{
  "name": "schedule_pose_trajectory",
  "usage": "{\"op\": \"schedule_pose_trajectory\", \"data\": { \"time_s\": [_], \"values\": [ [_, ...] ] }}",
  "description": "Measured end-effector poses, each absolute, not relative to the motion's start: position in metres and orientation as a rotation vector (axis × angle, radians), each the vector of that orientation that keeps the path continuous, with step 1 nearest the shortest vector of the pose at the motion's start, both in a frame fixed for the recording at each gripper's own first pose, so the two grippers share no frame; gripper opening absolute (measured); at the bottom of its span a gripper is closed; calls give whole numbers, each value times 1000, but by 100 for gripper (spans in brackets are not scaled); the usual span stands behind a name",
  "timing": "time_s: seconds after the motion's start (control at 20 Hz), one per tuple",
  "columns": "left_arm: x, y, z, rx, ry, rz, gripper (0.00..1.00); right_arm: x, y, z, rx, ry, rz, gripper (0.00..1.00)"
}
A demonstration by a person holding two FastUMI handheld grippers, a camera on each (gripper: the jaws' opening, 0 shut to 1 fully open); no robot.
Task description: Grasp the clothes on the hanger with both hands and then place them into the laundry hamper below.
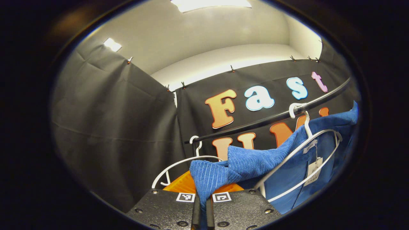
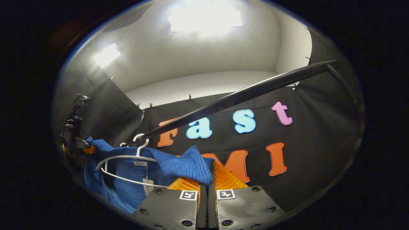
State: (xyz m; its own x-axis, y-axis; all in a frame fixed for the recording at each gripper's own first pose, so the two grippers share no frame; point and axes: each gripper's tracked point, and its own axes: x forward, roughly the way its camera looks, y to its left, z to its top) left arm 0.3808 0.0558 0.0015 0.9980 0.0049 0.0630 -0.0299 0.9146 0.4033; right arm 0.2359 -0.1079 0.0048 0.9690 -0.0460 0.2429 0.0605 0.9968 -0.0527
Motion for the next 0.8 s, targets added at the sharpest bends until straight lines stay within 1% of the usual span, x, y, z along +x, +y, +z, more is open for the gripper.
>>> {"op": "schedule_pose_trajectory", "data": {
  "time_s": [0.05,0.1,0.2,0.25,0.3,0.45,0.6,0.65,0.75,0.8],
  "values": [
    [392,53,-5,375,-66,-53,5,233,-112,5,-58,-241,-58,8],
    [401,53,-11,309,-60,-115,6,232,-113,5,-55,-234,-59,8],
    [413,68,-21,197,-39,-177,6,232,-116,4,-57,-225,-64,8],
    [420,78,-29,169,-30,-190,5,235,-118,3,-61,-224,-64,8],
    [425,83,-39,157,-19,-199,8,238,-117,2,-64,-219,-63,8],
    [419,81,-66,68,3,-248,8,236,-112,-1,-80,-210,-69,8],
    [414,86,-95,-15,36,-239,9,239,-114,2,-100,-207,-77,8],
    [409,85,-107,-18,43,-234,6,241,-115,2,-111,-207,-85,8],
    [399,82,-129,-18,69,-225,7,243,-121,-1,-147,-193,-130,8],
    [395,79,-143,-22,91,-222,4,246,-126,-4,-173,-179,-158,8]
  ]
}}
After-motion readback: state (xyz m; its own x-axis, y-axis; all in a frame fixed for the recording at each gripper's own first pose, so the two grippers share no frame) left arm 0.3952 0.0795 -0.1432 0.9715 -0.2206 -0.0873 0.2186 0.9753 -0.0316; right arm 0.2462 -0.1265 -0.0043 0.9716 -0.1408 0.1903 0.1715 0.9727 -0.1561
